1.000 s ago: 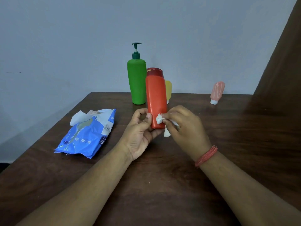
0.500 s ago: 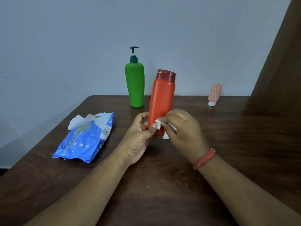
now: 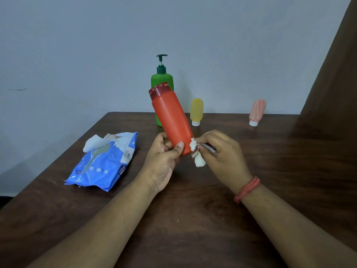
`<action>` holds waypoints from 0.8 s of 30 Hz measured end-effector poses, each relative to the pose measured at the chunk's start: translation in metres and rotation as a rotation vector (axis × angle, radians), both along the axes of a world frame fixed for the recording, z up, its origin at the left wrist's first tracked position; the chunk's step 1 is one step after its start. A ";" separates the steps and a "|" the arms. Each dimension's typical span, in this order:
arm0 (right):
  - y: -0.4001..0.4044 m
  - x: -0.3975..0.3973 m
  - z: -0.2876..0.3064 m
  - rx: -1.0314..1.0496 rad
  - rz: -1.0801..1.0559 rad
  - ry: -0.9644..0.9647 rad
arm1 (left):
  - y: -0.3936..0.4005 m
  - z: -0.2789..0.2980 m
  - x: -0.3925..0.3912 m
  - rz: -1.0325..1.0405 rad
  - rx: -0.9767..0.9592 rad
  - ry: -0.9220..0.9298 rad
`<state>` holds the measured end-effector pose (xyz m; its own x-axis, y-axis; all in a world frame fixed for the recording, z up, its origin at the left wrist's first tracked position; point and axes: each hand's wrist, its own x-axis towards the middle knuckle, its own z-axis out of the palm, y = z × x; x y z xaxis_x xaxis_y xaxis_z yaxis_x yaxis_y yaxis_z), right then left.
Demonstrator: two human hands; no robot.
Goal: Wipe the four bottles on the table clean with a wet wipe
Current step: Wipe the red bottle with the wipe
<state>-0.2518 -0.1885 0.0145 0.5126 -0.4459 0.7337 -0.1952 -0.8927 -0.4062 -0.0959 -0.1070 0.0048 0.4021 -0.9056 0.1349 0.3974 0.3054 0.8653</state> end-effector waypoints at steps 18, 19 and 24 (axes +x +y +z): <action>0.015 0.019 -0.007 0.402 -0.036 -0.231 | -0.003 0.005 -0.011 0.110 -0.017 0.110; 0.015 0.019 -0.007 0.378 -0.033 -0.216 | -0.003 0.005 -0.010 0.107 -0.013 0.103; 0.015 0.018 -0.005 0.278 -0.015 -0.107 | 0.000 0.005 -0.008 0.083 0.007 0.112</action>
<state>-0.2338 -0.1738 0.0099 0.4312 -0.6441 0.6318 -0.1503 -0.7417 -0.6536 -0.1035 -0.1072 0.0095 0.4879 -0.8693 0.0785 0.4654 0.3352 0.8192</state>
